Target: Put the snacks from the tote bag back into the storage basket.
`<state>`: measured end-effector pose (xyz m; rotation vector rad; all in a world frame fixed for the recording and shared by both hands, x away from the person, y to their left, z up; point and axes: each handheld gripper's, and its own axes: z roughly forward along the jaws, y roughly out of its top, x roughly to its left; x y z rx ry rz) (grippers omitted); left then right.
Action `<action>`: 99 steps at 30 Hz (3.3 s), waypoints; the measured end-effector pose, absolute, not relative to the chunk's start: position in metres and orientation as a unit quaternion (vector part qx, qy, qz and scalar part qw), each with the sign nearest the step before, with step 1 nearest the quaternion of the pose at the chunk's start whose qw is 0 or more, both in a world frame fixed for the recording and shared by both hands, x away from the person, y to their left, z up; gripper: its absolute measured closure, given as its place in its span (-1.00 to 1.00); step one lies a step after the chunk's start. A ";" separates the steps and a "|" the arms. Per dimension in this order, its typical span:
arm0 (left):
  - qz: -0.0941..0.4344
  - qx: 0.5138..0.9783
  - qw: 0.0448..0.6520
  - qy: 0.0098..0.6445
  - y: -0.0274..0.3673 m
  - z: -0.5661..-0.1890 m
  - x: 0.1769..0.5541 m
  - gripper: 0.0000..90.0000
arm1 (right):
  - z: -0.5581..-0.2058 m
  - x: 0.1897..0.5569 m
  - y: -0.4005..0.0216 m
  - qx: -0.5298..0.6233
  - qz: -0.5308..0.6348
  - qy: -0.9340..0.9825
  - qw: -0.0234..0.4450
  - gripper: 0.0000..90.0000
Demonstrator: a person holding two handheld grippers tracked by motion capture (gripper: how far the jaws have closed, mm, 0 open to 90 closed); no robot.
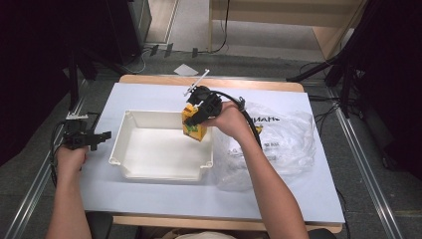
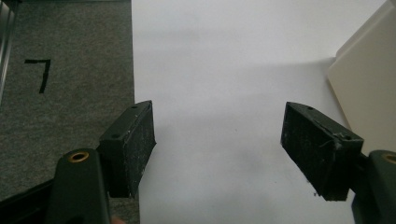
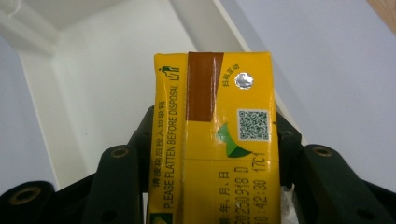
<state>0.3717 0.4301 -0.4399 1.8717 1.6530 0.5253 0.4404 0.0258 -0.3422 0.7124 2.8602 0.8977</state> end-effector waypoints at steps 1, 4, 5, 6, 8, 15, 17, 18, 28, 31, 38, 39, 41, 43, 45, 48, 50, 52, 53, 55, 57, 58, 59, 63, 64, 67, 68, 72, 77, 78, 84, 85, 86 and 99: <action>0.197 0.702 0.291 0.620 0.430 -0.440 0.372 -0.39 | -0.346 0.441 0.027 0.231 0.289 0.929 0.028 0.17; 0.196 0.701 0.292 0.620 0.430 -0.440 0.372 -0.39 | -0.349 0.441 0.028 0.232 0.286 0.929 0.025 0.17; 0.196 0.702 0.291 0.620 0.430 -0.440 0.372 -0.39 | -0.350 0.442 0.028 0.236 0.285 0.929 0.022 0.17; 0.195 0.702 0.291 0.620 0.430 -0.441 0.372 -0.39 | -0.352 0.443 0.029 0.232 0.285 0.930 0.019 0.17; 0.195 0.702 0.291 0.620 0.429 -0.441 0.372 -0.39 | -0.354 0.443 0.030 0.227 0.285 0.931 0.016 0.17; 0.196 0.700 0.292 0.622 0.430 -0.441 0.372 -0.39 | -0.361 0.446 0.032 0.232 0.276 0.933 0.016 0.17; 0.195 0.700 0.292 0.622 0.430 -0.441 0.372 -0.39 | -0.363 0.446 0.033 0.228 0.274 0.934 0.017 0.17; 0.195 0.702 0.291 0.620 0.430 -0.441 0.372 -0.39 | -0.364 0.446 0.034 0.230 0.272 0.934 0.017 0.17; 0.192 0.700 0.294 0.622 0.430 -0.441 0.372 -0.39 | -0.376 0.446 0.040 0.230 0.261 0.938 0.011 0.17; 0.192 0.700 0.295 0.621 0.430 -0.440 0.371 -0.39 | -0.379 0.446 0.042 0.233 0.256 0.938 0.014 0.16; 0.194 0.701 0.295 0.620 0.430 -0.440 0.372 -0.39 | -0.385 0.448 0.042 0.240 0.249 0.938 0.019 0.16; 0.193 0.701 0.295 0.619 0.430 -0.440 0.372 -0.39 | -0.385 0.449 0.042 0.239 0.250 0.938 0.020 0.16; 0.194 0.701 0.293 0.620 0.430 -0.440 0.372 -0.39 | -0.385 0.449 0.042 0.243 0.252 0.936 0.020 0.16; 0.194 0.700 0.294 0.621 0.430 -0.440 0.372 -0.39 | -0.386 0.450 0.042 0.242 0.257 0.935 0.022 0.16; 0.194 0.701 0.294 0.620 0.430 -0.440 0.372 -0.39 | -0.386 0.450 0.042 0.243 0.256 0.935 0.025 0.16; 0.193 0.701 0.294 0.621 0.429 -0.440 0.372 -0.39 | -0.387 0.450 0.042 0.247 0.254 0.934 0.037 0.15; 0.191 0.702 0.294 0.620 0.429 -0.440 0.372 -0.40 | -0.387 0.450 0.042 0.247 0.249 0.936 0.034 0.14; 0.191 0.703 0.294 0.619 0.429 -0.441 0.372 -0.40 | -0.387 0.449 0.041 0.247 0.243 0.938 0.031 0.14; 0.190 0.702 0.294 0.620 0.428 -0.441 0.372 -0.40 | -0.386 0.449 0.039 0.245 0.250 0.936 0.030 0.13; 0.190 0.702 0.294 0.620 0.428 -0.441 0.372 -0.40 | -0.385 0.449 0.039 0.252 0.251 0.934 0.027 0.12; 0.191 0.702 0.294 0.620 0.428 -0.441 0.372 -0.40 | -0.385 0.448 0.038 0.253 0.252 0.934 0.023 0.11; 0.191 0.702 0.294 0.620 0.428 -0.441 0.372 -0.40 | -0.385 0.448 0.038 0.252 0.252 0.934 0.022 0.10; 0.193 0.702 0.295 0.619 0.428 -0.440 0.372 -0.40 | -0.385 0.447 0.038 0.251 0.253 0.934 0.021 0.09; 0.186 0.703 0.296 0.619 0.428 -0.441 0.372 -0.40 | -0.380 0.444 0.036 0.250 0.257 0.933 0.026 0.07; 0.185 0.706 0.293 0.618 0.428 -0.441 0.372 -0.41 | -0.376 0.444 0.033 0.254 0.265 0.930 0.024 0.06; 0.185 0.708 0.290 0.616 0.426 -0.441 0.373 -0.41 | -0.371 0.442 0.029 0.256 0.275 0.926 0.023 0.05; 0.187 0.708 0.290 0.617 0.426 -0.441 0.373 -0.41 | -0.368 0.441 0.028 0.255 0.282 0.925 0.022 0.04; 0.191 0.705 0.291 0.618 0.426 -0.441 0.372 -0.41 | -0.358 0.436 0.020 0.255 0.288 0.922 0.037 0.02; 0.189 0.705 0.291 0.618 0.426 -0.440 0.372 -0.42 | -0.349 0.432 0.011 0.260 0.304 0.916 0.038 0.02; 0.189 0.705 0.291 0.618 0.426 -0.440 0.372 -0.42 | -0.349 0.432 0.011 0.260 0.304 0.916 0.038 0.02; 0.189 0.709 0.288 0.616 0.425 -0.440 0.371 -0.42 | -0.341 0.424 0.002 0.257 0.318 0.912 0.032 0.10; 0.188 0.709 0.288 0.616 0.425 -0.440 0.371 -0.42 | -0.341 0.422 0.001 0.259 0.319 0.911 0.030 0.11; 0.189 0.708 0.288 0.616 0.425 -0.440 0.371 -0.42 | -0.341 0.420 0.000 0.259 0.322 0.910 0.030 0.13; 0.190 0.710 0.281 0.617 0.424 -0.441 0.371 -0.42 | -0.357 0.402 -0.010 0.260 0.364 0.894 -0.007 0.39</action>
